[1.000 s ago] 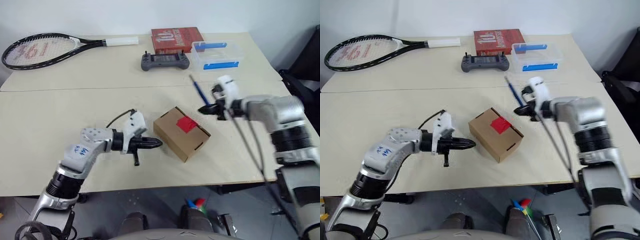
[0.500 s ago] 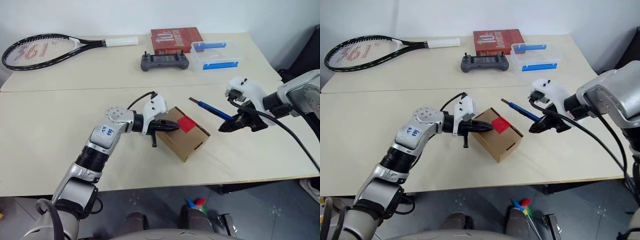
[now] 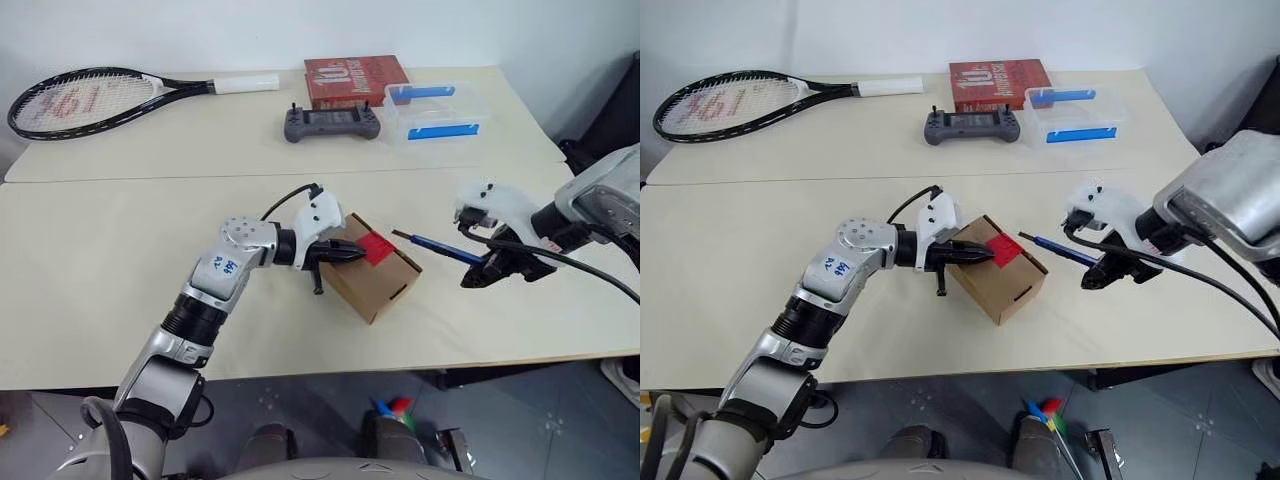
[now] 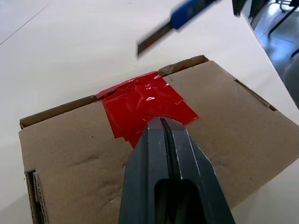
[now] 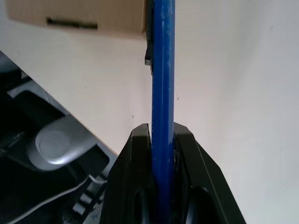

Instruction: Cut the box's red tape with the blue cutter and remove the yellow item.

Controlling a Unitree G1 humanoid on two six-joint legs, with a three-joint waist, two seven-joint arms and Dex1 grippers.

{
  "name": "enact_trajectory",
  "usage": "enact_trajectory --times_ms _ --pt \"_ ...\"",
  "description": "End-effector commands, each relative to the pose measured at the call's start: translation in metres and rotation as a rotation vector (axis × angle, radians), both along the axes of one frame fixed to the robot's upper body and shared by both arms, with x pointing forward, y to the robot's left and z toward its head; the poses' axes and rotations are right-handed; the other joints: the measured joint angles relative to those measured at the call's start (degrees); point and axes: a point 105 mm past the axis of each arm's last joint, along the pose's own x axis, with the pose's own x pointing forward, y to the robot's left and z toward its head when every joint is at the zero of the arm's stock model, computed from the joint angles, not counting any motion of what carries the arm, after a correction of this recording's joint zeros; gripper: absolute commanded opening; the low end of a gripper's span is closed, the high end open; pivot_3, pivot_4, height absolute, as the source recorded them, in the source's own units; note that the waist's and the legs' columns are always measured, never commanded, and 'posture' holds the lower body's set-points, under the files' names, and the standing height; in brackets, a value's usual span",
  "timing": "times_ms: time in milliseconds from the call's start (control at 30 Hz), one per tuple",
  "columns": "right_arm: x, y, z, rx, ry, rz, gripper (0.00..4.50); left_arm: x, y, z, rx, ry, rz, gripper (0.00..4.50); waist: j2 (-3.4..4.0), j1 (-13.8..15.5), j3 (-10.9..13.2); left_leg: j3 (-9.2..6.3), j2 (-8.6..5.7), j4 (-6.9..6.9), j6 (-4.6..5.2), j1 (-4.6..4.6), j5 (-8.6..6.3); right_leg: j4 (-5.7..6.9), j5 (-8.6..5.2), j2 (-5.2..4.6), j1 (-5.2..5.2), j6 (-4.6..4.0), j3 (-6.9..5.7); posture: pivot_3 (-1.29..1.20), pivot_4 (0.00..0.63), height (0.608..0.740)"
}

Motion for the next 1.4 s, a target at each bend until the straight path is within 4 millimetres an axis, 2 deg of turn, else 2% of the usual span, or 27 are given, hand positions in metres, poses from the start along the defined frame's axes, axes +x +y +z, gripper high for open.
enact_trajectory --times_ms 33,633,1000,1400 --pt "0.003 0.002 0.007 -0.006 -0.027 0.0 0.16 -0.002 -0.001 -0.013 0.021 0.028 0.012 0.0 0.0 0.1 0.0 0.0 0.0 0.0 0.0 0.0 0.0 0.0 0.0 0.0 0.0 0.0 0.0 0.0 0.15 0.74" --pt "0.02 0.005 0.001 -0.083 0.004 -0.038 0.16 -0.008 -0.009 -0.014 -0.014 0.036 0.021 0.0 0.0 0.6 0.0 0.0 0.0 0.03 0.0 0.0 0.0 0.04 0.0 0.0 0.0 0.0 -0.02 0.0 0.15 0.74" --pt "0.003 0.008 0.002 -0.133 0.143 0.01 0.16 -0.01 -0.011 -0.021 -0.035 0.052 0.048 0.0 0.01 0.6 0.0 -0.06 -0.01 0.05 0.0 0.0 0.0 0.04 0.0 0.0 0.02 0.0 -0.03 0.0 0.15 0.74" --pt "0.0 -0.001 -0.003 -0.212 0.22 -0.018 0.16 -0.011 -0.014 -0.023 -0.065 0.072 0.087 0.0 0.0 0.6 0.0 -0.12 -0.01 0.08 0.0 -0.02 0.0 0.03 0.0 0.0 0.04 0.0 -0.05 0.0 0.15 0.74"
